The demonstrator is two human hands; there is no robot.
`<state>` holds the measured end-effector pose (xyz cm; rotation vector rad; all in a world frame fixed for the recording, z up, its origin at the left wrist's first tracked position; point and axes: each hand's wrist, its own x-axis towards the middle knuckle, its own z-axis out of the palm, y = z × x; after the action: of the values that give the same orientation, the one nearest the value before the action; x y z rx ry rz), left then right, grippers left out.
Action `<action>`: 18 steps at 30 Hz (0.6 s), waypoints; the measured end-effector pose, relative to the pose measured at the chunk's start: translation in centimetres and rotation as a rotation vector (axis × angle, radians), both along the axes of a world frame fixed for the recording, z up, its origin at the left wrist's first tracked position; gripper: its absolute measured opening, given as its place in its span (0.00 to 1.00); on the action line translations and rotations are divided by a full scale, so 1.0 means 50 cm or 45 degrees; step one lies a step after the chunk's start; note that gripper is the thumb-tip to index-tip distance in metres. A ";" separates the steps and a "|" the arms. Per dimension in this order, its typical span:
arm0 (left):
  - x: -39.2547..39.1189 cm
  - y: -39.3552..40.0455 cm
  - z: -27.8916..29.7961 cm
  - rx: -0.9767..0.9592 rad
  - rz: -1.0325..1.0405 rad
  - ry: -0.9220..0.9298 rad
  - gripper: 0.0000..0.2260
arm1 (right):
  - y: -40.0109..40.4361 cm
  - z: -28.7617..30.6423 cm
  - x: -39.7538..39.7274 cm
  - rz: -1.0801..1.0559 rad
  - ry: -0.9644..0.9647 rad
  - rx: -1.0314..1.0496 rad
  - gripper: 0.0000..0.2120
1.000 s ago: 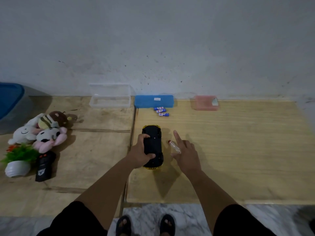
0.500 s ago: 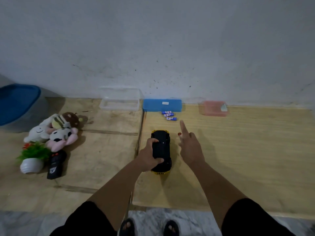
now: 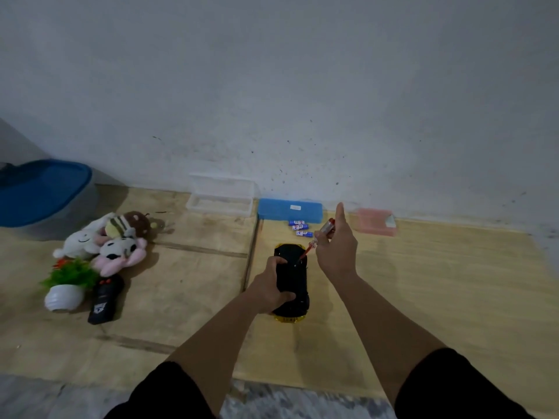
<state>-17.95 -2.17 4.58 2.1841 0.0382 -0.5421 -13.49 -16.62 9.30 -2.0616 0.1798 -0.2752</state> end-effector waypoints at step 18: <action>0.002 0.014 -0.002 -0.027 -0.001 0.028 0.34 | 0.014 0.016 -0.013 0.175 -0.142 -0.149 0.23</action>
<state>-17.87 -1.49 4.47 2.1577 0.0430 -0.5649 -14.15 -15.90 10.09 -2.1564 -0.0472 -0.3207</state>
